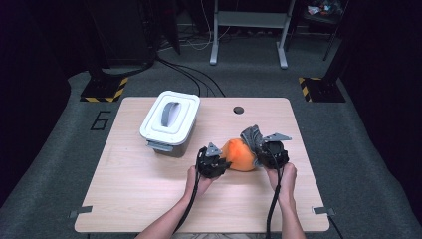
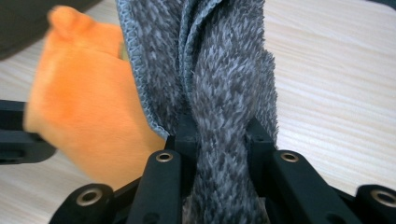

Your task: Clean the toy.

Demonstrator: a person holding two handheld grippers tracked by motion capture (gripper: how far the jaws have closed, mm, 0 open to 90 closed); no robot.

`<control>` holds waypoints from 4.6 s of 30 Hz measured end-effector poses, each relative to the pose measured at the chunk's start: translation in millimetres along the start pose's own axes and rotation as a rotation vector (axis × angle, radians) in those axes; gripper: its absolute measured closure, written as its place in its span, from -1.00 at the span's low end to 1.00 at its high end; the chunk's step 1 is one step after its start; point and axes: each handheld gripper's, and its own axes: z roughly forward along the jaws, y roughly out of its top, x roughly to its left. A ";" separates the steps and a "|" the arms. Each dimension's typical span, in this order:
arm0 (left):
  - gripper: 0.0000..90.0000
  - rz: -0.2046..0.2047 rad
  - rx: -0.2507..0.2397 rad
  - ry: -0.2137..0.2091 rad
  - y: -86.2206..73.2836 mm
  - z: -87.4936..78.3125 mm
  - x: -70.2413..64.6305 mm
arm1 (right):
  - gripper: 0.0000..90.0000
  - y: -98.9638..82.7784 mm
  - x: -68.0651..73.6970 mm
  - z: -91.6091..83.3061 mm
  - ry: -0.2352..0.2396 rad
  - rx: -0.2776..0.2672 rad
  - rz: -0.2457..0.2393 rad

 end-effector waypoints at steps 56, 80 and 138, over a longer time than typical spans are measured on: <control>0.63 -0.005 0.005 -0.001 -3.2 -0.6 6.1 | 0.61 4.7 9.9 -24.4 0.027 -0.036 -0.033; 0.00 0.117 0.021 0.111 -1.0 14.7 0.7 | 0.61 8.0 4.6 8.3 0.014 0.007 -0.003; 0.68 -0.040 0.007 0.028 0.4 -0.7 4.6 | 0.63 16.3 50.8 0.9 0.112 -0.088 -0.150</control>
